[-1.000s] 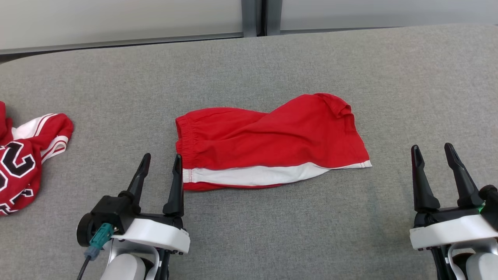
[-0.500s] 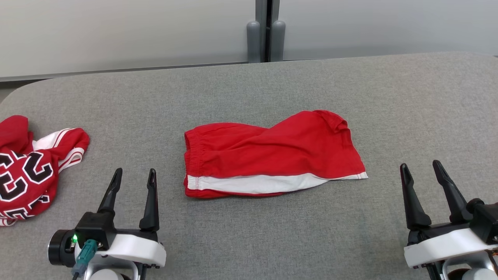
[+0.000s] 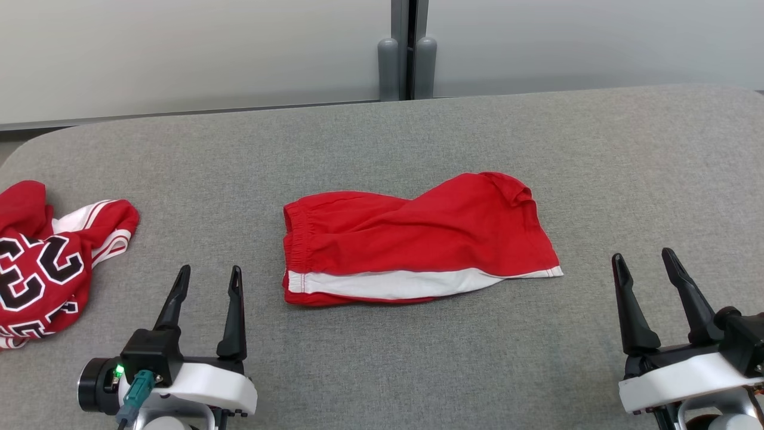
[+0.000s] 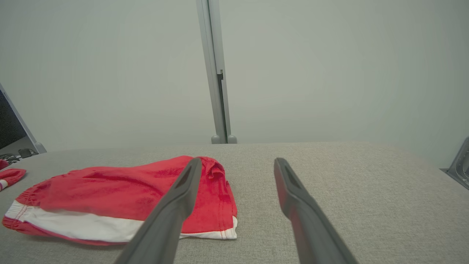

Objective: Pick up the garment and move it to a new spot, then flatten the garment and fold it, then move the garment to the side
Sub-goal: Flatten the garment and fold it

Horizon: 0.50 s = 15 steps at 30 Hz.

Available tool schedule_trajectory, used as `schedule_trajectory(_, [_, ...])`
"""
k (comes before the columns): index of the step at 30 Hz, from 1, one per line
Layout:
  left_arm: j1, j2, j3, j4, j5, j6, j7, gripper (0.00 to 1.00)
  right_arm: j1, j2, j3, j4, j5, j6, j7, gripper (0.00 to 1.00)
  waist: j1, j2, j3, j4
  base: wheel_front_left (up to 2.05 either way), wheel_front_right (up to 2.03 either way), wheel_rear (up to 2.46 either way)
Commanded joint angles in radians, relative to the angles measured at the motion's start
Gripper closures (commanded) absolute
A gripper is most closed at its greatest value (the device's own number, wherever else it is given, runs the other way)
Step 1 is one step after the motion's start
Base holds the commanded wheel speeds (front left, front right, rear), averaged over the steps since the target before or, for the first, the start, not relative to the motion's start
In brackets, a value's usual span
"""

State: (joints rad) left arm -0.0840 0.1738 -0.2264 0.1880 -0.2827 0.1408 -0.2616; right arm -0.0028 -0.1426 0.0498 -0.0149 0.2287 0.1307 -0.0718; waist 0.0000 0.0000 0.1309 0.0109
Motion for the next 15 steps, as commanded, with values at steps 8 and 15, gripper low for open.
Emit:
schedule_trajectory(8, [-0.069, -0.017, -0.07, 0.05, 0.018, -0.052, 0.037, 0.0, -0.007, 0.003, 0.005, -0.001, 0.004, 0.0, -0.004, 0.0, 0.0, 0.0, 0.016, 0.0, 0.0, 0.0, 0.0])
schedule_trajectory(15, [-0.16, -0.05, -0.135, 0.186, -0.003, -0.104, 0.151, 0.0, -0.03, 0.005, 0.025, 0.017, 0.013, 0.0, -0.007, 0.0, 0.0, 0.0, 0.052, -0.031, 0.0, 0.0, 0.0])
